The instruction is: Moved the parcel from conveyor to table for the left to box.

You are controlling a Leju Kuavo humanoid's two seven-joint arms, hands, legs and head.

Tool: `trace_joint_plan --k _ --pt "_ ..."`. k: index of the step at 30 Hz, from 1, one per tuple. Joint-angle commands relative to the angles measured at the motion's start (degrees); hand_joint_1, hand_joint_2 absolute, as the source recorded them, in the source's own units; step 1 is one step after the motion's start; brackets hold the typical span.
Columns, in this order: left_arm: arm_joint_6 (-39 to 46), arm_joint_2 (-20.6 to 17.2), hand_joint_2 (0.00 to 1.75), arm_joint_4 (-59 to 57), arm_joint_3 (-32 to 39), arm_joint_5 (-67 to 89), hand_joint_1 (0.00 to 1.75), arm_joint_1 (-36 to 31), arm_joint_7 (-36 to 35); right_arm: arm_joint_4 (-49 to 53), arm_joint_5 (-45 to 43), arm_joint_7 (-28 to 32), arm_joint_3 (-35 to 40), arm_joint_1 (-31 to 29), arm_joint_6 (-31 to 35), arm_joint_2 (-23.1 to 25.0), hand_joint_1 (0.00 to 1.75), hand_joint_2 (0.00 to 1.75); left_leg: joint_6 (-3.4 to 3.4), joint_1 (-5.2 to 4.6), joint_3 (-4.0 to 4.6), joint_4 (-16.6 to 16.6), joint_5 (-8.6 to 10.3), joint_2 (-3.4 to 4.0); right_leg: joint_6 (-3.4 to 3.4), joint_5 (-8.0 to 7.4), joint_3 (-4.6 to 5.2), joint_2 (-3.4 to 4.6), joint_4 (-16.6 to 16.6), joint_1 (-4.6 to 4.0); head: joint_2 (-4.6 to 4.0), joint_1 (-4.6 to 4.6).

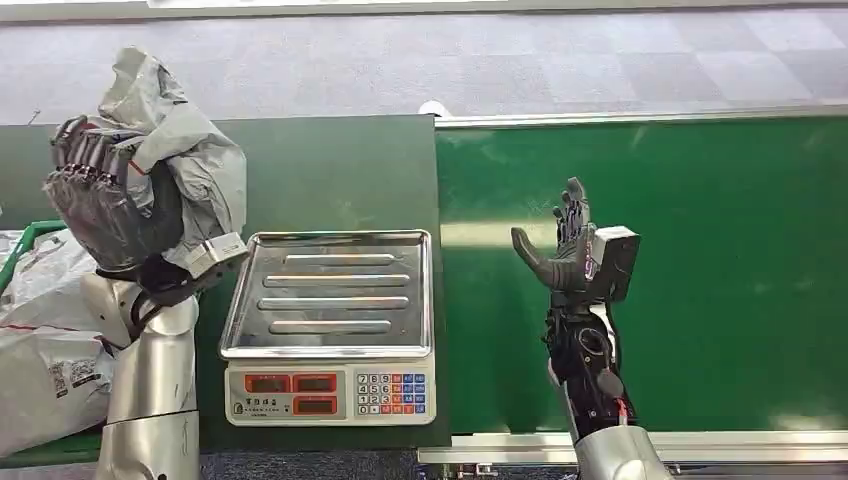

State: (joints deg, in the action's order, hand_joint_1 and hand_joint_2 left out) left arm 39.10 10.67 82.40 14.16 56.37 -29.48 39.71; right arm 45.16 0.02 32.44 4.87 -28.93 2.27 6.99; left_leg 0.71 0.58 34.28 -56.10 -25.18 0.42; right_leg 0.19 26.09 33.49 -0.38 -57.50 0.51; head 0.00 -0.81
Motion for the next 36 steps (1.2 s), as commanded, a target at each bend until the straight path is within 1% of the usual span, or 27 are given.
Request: trace_joint_plan --k 1,3,5,6,7,8,11,13,14,16,17,19,20,21,23,27,28,32,33,36 --pt "0.9 -0.5 1.75 15.5 0.4 -7.4 1.75 7.3 0.3 0.1 0.1 -0.8 -0.6 -0.4 0.3 -0.1 0.0 1.75 -0.03 0.01 -0.08 0.0 -0.08 0.15 0.0 0.01 -0.04 0.18 0.1 -0.01 0.0 0.0" --pt "0.9 -0.2 1.75 18.8 1.2 -6.6 1.75 8.8 0.3 0.7 0.2 -1.1 -0.7 0.2 0.5 -0.1 0.0 1.75 -0.03 0.01 -0.14 0.1 -0.1 0.16 -0.01 0.03 -0.09 0.2 0.1 -0.01 0.0 0.0" --pt "0.9 -0.2 1.75 21.8 2.1 -7.4 1.75 9.8 0.3 1.0 0.3 -1.2 -0.8 0.6 0.5 -0.3 0.0 1.75 0.0 0.01 0.0 0.0 -0.06 0.08 -0.01 0.03 0.02 0.11 0.0 -0.01 0.0 -0.02" --pt "0.9 -0.4 1.75 23.3 2.4 -8.3 1.75 10.4 0.3 1.1 0.3 -1.2 -0.9 0.7 0.6 -0.3 0.0 1.75 -0.01 0.03 -0.1 0.0 -0.12 0.13 -0.02 0.06 -0.06 0.18 0.1 -0.03 0.0 0.02" --pt "0.9 -0.3 1.75 26.1 3.8 -9.5 1.75 12.0 0.3 1.3 0.6 -1.5 -1.0 1.0 0.9 -0.4 0.0 1.75 -0.01 0.04 0.01 0.0 -0.07 0.06 -0.02 0.04 0.02 0.11 0.0 -0.04 0.0 0.0" --pt "0.9 -1.0 1.75 28.2 4.3 -11.7 1.75 14.7 0.3 1.6 0.6 -1.5 -1.2 1.5 0.9 -0.6 0.0 1.75 0.0 0.01 0.04 0.0 -0.06 0.09 -0.01 0.03 0.07 0.13 0.0 -0.01 0.0 0.0" --pt "0.9 -1.0 1.75 29.8 6.2 -12.1 1.75 16.7 0.3 2.1 0.8 -1.6 -1.5 2.0 0.7 -0.5 0.0 1.75 -0.02 -0.01 -0.16 0.1 -0.14 0.27 -0.01 0.05 -0.1 0.33 0.1 0.0 0.0 0.02" --pt "0.9 -0.9 1.75 30.0 6.9 -12.2 1.75 17.0 0.3 1.9 0.8 -1.6 -1.7 1.8 0.6 -0.5 0.0 1.75 0.0 -0.01 -0.02 0.1 -0.08 0.19 -0.02 0.05 0.03 0.2 0.0 0.01 0.0 0.02" --pt "0.9 -0.4 1.75 35.7 5.7 -12.0 1.75 19.6 0.3 -0.4 1.5 -1.8 -0.9 -0.1 -0.5 0.0 0.0 1.75 0.0 0.01 -0.12 0.1 -0.12 0.17 -0.03 0.08 -0.07 0.21 0.1 -0.02 0.0 0.0" --pt "0.9 0.9 1.75 39.8 5.5 -12.2 1.75 22.6 0.3 -3.8 1.9 -1.5 -0.5 -2.4 -0.4 0.8 0.0 1.75 0.0 0.0 0.05 0.0 -0.1 0.17 -0.02 0.05 0.09 0.24 0.0 -0.01 0.0 0.0" --pt "0.9 1.1 1.75 41.1 6.0 -13.1 1.75 23.6 0.3 -5.0 1.9 -1.2 -0.3 -3.2 -0.4 1.0 0.0 1.75 -0.03 0.03 -0.07 0.0 -0.21 0.44 -0.01 0.04 0.04 0.53 0.0 -0.03 0.0 0.0" --pt "0.9 1.1 1.75 41.1 6.0 -13.1 1.75 23.6 0.3 -5.0 1.9 -1.2 -0.3 -3.2 -0.4 1.0 0.0 1.75 -0.03 -0.01 -0.02 0.0 -0.15 0.42 0.0 0.03 0.05 0.44 0.0 0.0 0.0 -0.02" --pt "0.9 1.1 1.75 41.1 6.0 -13.1 1.75 23.6 0.3 -5.0 1.9 -1.2 -0.3 -3.2 -0.4 1.0 0.0 1.75 -0.01 0.0 0.06 0.0 -0.08 0.24 -0.01 0.04 0.08 0.23 0.0 -0.01 0.0 0.02" --pt "0.9 1.1 1.75 41.1 6.0 -13.1 1.75 23.6 0.3 -5.0 1.9 -1.2 -0.3 -3.2 -0.4 1.0 0.0 1.75 -0.02 0.02 -0.04 0.0 -0.11 0.23 -0.01 0.06 -0.01 0.25 0.1 -0.03 0.0 0.0" --pt "0.9 1.1 1.75 41.1 6.0 -13.1 1.75 23.6 0.3 -5.0 1.9 -1.2 -0.3 -3.2 -0.4 1.0 0.0 1.75 0.0 0.01 0.05 0.0 -0.06 0.09 -0.01 0.07 0.06 0.1 0.0 -0.01 0.0 0.02" --pt "0.9 1.1 1.75 41.1 6.0 -13.1 1.75 23.6 0.3 -5.0 1.9 -1.2 -0.3 -3.2 -0.4 1.0 0.0 1.75 -0.01 0.01 0.01 0.0 -0.06 0.03 -0.01 0.07 0.0 0.1 0.0 -0.01 0.0 0.02" --pt "0.9 0.9 1.75 41.0 7.1 -13.7 1.75 23.4 0.3 -5.6 2.0 -0.8 -0.2 -3.4 -0.5 0.8 0.0 1.75 -0.01 0.01 -0.07 0.1 -0.1 0.06 -0.01 0.08 -0.08 0.14 0.1 -0.01 0.0 0.0" --pt "0.9 1.6 1.75 43.6 9.2 -14.3 1.75 26.3 0.3 -7.0 1.8 -0.3 0.1 -4.5 -0.8 1.1 0.0 1.75 0.0 -0.01 0.03 0.1 -0.06 0.05 0.0 0.06 0.03 0.11 0.0 0.01 0.0 0.0" --pt "0.9 1.6 1.75 43.6 9.2 -14.3 1.75 26.3 0.3 -7.0 1.8 -0.3 0.1 -4.5 -0.8 1.1 0.0 1.75 -0.02 -0.01 -0.11 0.1 -0.13 0.21 -0.01 0.07 -0.06 0.29 0.1 0.0 0.0 0.0" --pt "0.9 2.4 1.75 45.8 11.0 -15.3 1.75 27.4 0.3 -7.2 1.8 -0.3 0.3 -4.9 -1.0 1.2 0.0 1.75 -0.01 0.01 -0.05 0.0 -0.11 0.1 -0.01 0.09 -0.04 0.15 0.0 -0.02 0.0 0.0"
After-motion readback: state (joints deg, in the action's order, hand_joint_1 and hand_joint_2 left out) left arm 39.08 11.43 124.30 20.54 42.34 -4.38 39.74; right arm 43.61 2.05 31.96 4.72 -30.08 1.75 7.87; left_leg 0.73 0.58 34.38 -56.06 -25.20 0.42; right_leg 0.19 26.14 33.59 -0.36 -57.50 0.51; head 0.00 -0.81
